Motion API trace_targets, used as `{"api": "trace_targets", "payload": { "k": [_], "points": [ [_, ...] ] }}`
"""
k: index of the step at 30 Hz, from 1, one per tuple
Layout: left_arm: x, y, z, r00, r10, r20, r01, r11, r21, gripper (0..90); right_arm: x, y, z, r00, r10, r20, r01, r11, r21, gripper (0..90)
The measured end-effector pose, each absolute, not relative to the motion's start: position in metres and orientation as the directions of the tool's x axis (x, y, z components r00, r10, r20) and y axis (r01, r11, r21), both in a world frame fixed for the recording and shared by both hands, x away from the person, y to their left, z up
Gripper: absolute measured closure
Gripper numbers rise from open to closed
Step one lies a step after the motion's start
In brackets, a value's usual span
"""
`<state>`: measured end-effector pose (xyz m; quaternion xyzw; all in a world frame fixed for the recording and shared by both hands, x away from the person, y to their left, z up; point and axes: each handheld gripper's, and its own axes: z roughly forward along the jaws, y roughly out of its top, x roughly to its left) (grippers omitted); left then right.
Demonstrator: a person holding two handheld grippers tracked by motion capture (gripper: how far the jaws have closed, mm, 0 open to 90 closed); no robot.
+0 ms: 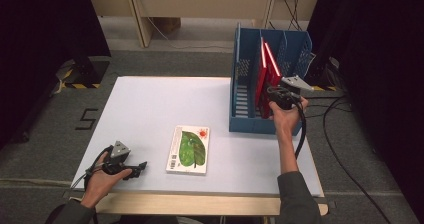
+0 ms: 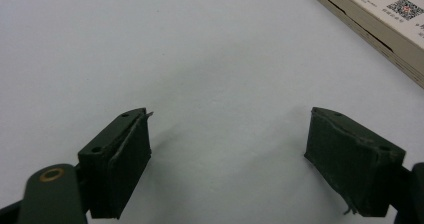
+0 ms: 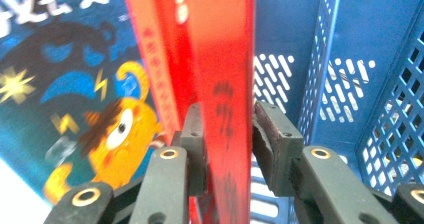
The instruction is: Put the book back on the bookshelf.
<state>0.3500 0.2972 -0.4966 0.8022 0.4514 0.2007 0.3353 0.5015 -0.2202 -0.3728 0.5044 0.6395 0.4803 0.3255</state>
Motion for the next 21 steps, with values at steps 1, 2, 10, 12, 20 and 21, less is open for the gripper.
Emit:
{"api": "trace_targets", "payload": {
  "k": [1, 2, 10, 12, 20, 21],
  "points": [
    [0.350, 0.297, -0.497, 0.512, 0.859, 0.020, 0.590, -0.369, 0.718, 16.9, 0.497, -0.221, -0.373, -0.289, 0.955, 0.061, 0.332, 0.040, 0.942, 68.3],
    [0.350, 0.297, -0.497, 0.511, 0.859, 0.020, 0.591, -0.368, 0.718, 16.9, 0.494, -0.223, -0.373, -0.292, 0.954, 0.060, 0.330, 0.042, 0.943, 68.4],
    [0.350, 0.298, -0.497, 0.507, 0.862, 0.017, 0.593, -0.363, 0.718, 16.6, 0.478, -0.231, -0.379, -0.327, 0.943, 0.068, 0.319, 0.042, 0.947, 75.0],
    [0.351, 0.298, -0.497, 0.506, 0.862, 0.021, 0.592, -0.365, 0.718, 16.6, 0.478, -0.230, -0.380, -0.330, 0.942, 0.065, 0.311, 0.043, 0.949, 75.3],
    [0.351, 0.298, -0.496, 0.507, 0.862, 0.021, 0.589, -0.364, 0.722, 16.7, 0.492, -0.213, -0.378, -0.356, 0.930, 0.086, 0.328, 0.039, 0.944, 72.9],
    [0.351, 0.298, -0.496, 0.506, 0.862, 0.021, 0.589, -0.363, 0.722, 16.7, 0.495, -0.211, -0.378, -0.351, 0.932, 0.090, 0.330, 0.033, 0.943, 72.7]
  ]
}}
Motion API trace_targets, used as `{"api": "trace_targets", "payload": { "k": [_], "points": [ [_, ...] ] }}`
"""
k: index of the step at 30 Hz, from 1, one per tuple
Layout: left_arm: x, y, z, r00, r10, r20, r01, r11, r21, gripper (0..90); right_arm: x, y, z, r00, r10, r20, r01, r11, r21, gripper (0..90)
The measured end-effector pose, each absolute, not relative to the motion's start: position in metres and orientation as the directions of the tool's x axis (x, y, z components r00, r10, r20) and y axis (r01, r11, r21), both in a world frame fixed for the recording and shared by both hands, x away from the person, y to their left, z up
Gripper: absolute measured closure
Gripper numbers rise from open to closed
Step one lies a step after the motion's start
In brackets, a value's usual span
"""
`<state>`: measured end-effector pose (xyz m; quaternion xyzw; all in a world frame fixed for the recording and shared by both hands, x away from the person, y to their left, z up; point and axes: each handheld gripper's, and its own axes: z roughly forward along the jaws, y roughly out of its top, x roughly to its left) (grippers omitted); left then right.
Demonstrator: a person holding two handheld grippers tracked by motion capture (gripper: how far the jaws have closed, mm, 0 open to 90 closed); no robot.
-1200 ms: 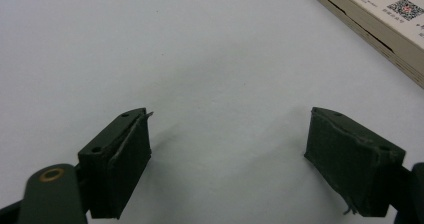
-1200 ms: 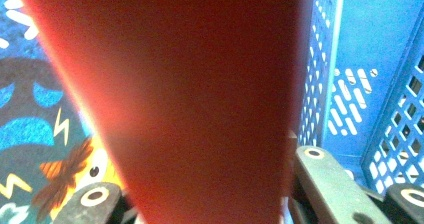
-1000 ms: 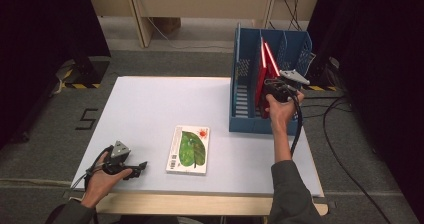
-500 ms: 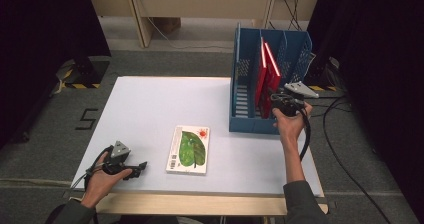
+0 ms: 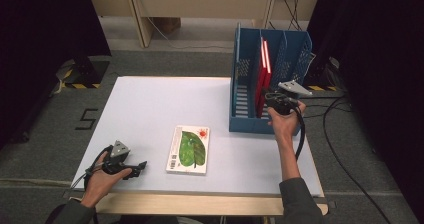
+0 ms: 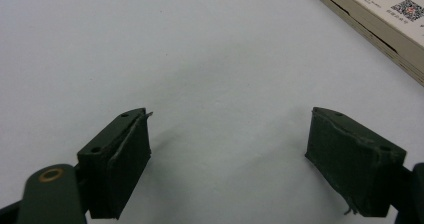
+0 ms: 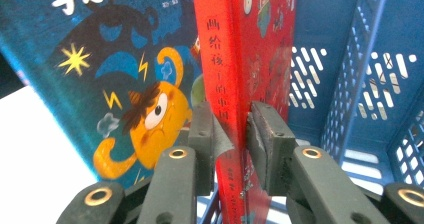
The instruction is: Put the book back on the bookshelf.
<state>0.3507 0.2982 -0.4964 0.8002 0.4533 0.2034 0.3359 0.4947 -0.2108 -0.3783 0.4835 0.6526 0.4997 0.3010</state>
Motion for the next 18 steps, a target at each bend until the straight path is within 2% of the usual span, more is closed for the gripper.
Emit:
{"api": "trace_targets", "payload": {
  "k": [8, 18],
  "points": [
    [0.3509, 0.2989, -0.4959, 0.507, 0.861, 0.021, 0.588, -0.364, 0.723, 16.7, 0.4980, -0.2136, -0.3799, -0.364, 0.925, 0.105, 0.349, 0.030, 0.937, 73.5],
    [0.3512, 0.2979, -0.4968, 0.507, 0.862, 0.021, 0.591, -0.365, 0.720, 16.6, 0.4975, -0.2168, -0.3845, -0.384, 0.920, 0.077, 0.359, 0.072, 0.930, 76.4]
  ]
}}
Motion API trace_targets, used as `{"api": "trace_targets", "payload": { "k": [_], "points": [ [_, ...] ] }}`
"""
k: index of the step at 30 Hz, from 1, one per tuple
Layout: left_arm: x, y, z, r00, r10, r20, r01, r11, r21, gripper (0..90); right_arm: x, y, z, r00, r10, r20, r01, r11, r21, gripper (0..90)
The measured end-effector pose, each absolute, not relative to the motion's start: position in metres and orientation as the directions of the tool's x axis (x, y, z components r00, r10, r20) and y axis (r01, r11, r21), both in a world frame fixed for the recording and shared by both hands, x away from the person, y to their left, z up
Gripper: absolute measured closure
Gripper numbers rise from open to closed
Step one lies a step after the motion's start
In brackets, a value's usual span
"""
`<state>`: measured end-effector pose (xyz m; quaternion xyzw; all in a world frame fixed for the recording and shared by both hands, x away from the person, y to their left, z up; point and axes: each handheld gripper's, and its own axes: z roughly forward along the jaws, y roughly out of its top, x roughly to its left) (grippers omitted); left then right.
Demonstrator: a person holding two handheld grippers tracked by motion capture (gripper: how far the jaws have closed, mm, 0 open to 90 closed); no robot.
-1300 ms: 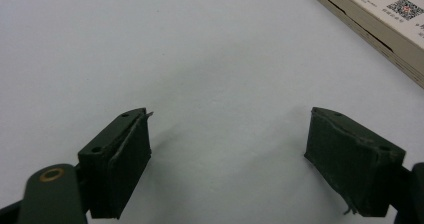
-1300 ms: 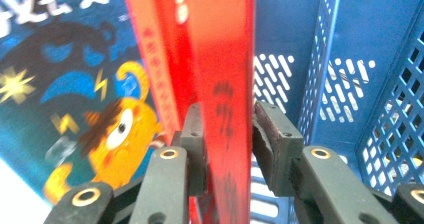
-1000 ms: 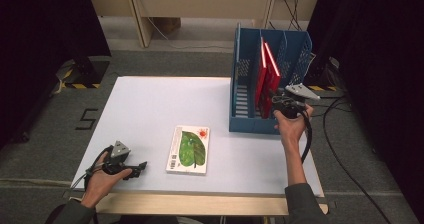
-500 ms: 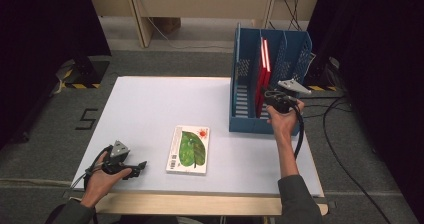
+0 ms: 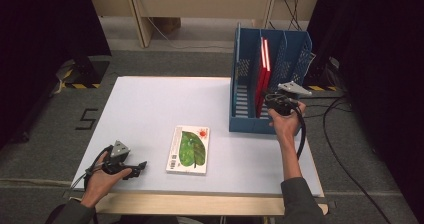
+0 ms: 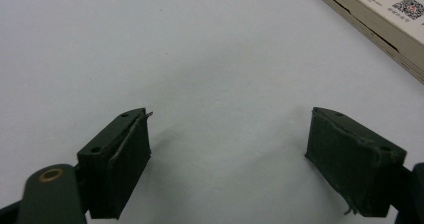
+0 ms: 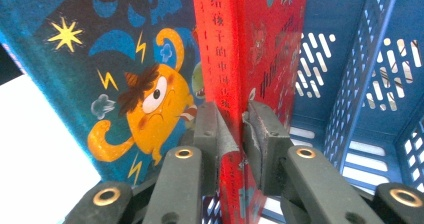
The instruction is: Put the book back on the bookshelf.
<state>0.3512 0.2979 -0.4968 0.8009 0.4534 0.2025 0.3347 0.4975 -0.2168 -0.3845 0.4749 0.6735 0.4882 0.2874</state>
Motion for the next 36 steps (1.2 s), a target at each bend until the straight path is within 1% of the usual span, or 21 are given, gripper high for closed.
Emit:
{"api": "trace_targets", "payload": {
  "k": [6, 10, 12, 13, 17, 20, 22, 32, 36],
  "points": [
    [0.351, 0.298, -0.497, 0.507, 0.862, 0.017, 0.592, -0.362, 0.720, 16.6, 0.506, -0.216, -0.384, -0.384, 0.918, 0.097, 0.371, 0.058, 0.927, 76.2],
    [0.351, 0.298, -0.497, 0.508, 0.861, 0.020, 0.591, -0.365, 0.719, 16.7, 0.505, -0.218, -0.384, -0.382, 0.918, 0.107, 0.385, 0.053, 0.921, 76.6],
    [0.351, 0.299, -0.497, 0.506, 0.862, 0.018, 0.592, -0.363, 0.720, 16.7, 0.503, -0.218, -0.385, -0.390, 0.917, 0.078, 0.386, 0.086, 0.919, 78.4],
    [0.352, 0.299, -0.497, 0.506, 0.862, 0.018, 0.593, -0.362, 0.719, 16.6, 0.501, -0.217, -0.386, -0.390, 0.920, 0.038, 0.391, 0.128, 0.911, 79.1],
    [0.351, 0.298, -0.497, 0.506, 0.862, 0.018, 0.593, -0.363, 0.719, 16.6, 0.500, -0.218, -0.392, -0.389, 0.921, 0.034, 0.407, 0.139, 0.903, 82.1],
    [0.351, 0.299, -0.497, 0.505, 0.863, 0.016, 0.594, -0.361, 0.719, 16.6, 0.502, -0.219, -0.395, -0.391, 0.919, 0.053, 0.417, 0.126, 0.900, 82.5],
    [0.351, 0.299, -0.497, 0.505, 0.863, 0.015, 0.595, -0.361, 0.718, 16.3, 0.503, -0.218, -0.396, -0.388, 0.920, 0.047, 0.418, 0.130, 0.899, 82.6],
    [0.351, 0.300, -0.497, 0.504, 0.864, 0.019, 0.593, -0.362, 0.719, 16.5, 0.503, -0.218, -0.397, -0.388, 0.920, 0.060, 0.420, 0.119, 0.900, 80.7],
    [0.351, 0.299, -0.497, 0.504, 0.864, 0.019, 0.593, -0.362, 0.720, 16.5, 0.498, -0.217, -0.394, -0.390, 0.920, 0.043, 0.404, 0.129, 0.906, 76.5]
  ]
}}
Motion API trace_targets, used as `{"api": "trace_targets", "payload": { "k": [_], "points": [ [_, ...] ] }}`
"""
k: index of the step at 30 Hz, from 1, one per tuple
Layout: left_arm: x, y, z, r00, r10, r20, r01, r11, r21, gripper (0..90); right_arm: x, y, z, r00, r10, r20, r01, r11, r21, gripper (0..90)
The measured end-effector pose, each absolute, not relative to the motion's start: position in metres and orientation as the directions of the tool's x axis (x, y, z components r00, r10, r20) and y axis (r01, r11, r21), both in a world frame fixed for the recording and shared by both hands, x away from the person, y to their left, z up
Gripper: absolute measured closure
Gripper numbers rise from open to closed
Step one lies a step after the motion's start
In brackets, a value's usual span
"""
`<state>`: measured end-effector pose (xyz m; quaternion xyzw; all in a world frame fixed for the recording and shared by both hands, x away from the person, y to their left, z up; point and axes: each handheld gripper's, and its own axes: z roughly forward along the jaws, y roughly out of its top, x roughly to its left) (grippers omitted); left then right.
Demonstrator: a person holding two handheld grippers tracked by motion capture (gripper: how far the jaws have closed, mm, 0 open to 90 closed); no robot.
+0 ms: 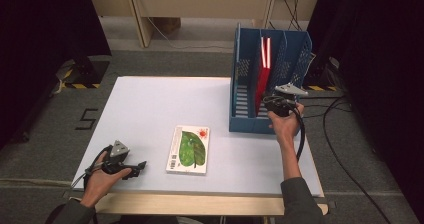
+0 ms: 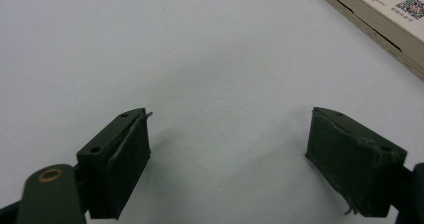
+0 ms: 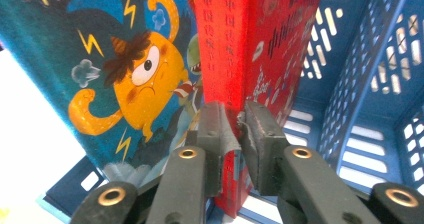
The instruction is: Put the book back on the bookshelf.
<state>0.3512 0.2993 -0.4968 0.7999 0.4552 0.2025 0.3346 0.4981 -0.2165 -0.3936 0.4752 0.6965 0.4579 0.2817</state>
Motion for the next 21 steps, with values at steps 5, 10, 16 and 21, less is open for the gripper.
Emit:
{"api": "trace_targets", "payload": {
  "k": [5, 10, 16, 21],
  "points": [
    [0.351, 0.300, -0.497, 0.503, 0.864, 0.020, 0.593, -0.362, 0.719, 16.5, 0.488, -0.217, -0.387, -0.392, 0.918, 0.053, 0.386, 0.112, 0.916, 69.0],
    [0.351, 0.300, -0.496, 0.503, 0.864, 0.020, 0.595, -0.363, 0.718, 16.5, 0.474, -0.218, -0.385, -0.393, 0.918, 0.054, 0.373, 0.106, 0.922, 61.5],
    [0.351, 0.299, -0.497, 0.502, 0.864, 0.019, 0.594, -0.361, 0.718, 16.5, 0.448, -0.210, -0.384, -0.417, 0.907, 0.052, 0.335, 0.101, 0.937, 55.6],
    [0.351, 0.298, -0.497, 0.504, 0.863, 0.020, 0.594, -0.364, 0.717, 16.6, 0.426, -0.201, -0.387, -0.452, 0.887, 0.093, 0.339, 0.074, 0.938, 50.2]
  ]
}}
